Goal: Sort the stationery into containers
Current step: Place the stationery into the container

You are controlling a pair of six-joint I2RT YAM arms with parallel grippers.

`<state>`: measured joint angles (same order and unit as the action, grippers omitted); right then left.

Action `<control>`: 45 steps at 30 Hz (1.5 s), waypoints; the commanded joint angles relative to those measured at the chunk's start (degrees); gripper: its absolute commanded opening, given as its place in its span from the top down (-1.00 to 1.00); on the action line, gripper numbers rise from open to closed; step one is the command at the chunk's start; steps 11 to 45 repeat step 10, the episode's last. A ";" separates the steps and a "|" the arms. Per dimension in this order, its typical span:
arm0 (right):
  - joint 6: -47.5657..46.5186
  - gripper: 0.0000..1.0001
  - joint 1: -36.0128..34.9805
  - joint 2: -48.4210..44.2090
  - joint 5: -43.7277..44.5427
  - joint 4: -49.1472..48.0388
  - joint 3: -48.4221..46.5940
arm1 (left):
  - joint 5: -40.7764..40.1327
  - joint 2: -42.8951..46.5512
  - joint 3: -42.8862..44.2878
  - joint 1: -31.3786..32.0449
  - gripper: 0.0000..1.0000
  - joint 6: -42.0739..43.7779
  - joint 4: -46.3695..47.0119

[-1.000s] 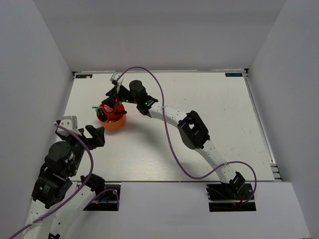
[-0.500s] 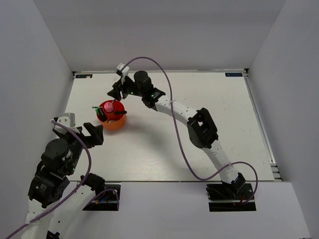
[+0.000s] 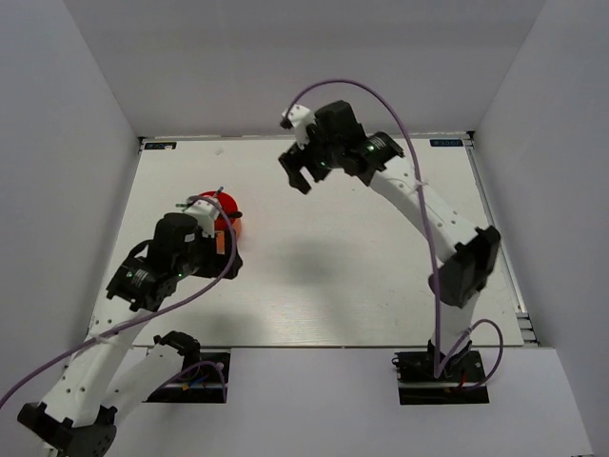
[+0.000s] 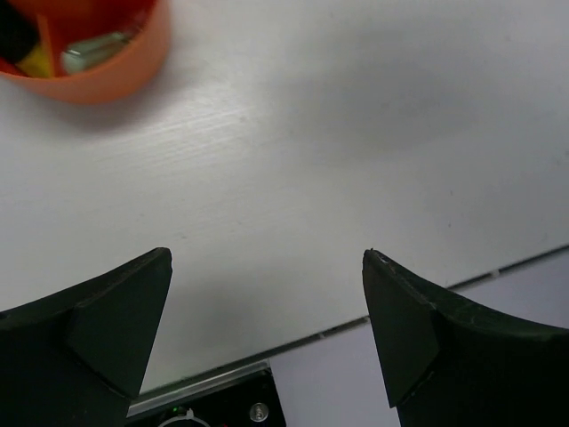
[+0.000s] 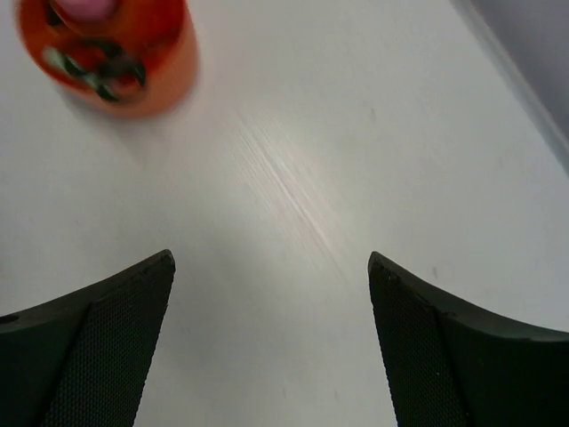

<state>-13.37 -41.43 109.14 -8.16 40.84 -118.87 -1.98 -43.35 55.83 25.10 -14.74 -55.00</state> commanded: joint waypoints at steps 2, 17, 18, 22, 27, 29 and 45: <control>-1.49 -0.81 1.44 -12.26 19.11 8.92 18.69 | 11.46 -1.04 -4.23 -0.23 -0.98 1.91 3.05; 2.02 -0.81 1.97 -39.25 22.14 -7.61 57.77 | 16.30 1.69 -14.69 -0.05 -0.98 4.02 10.96; 2.02 -0.81 1.97 -39.25 22.14 -7.61 57.77 | 16.30 1.69 -14.69 -0.05 -0.98 4.02 10.96; 2.02 -0.81 1.97 -39.25 22.14 -7.61 57.77 | 16.30 1.69 -14.69 -0.05 -0.98 4.02 10.96; 2.02 -0.81 1.97 -39.25 22.14 -7.61 57.77 | 16.30 1.69 -14.69 -0.05 -0.98 4.02 10.96; 2.02 -0.81 1.97 -39.25 22.14 -7.61 57.77 | 16.30 1.69 -14.69 -0.05 -0.98 4.02 10.96; 2.02 -0.81 1.97 -39.25 22.14 -7.61 57.77 | 16.30 1.69 -14.69 -0.05 -0.98 4.02 10.96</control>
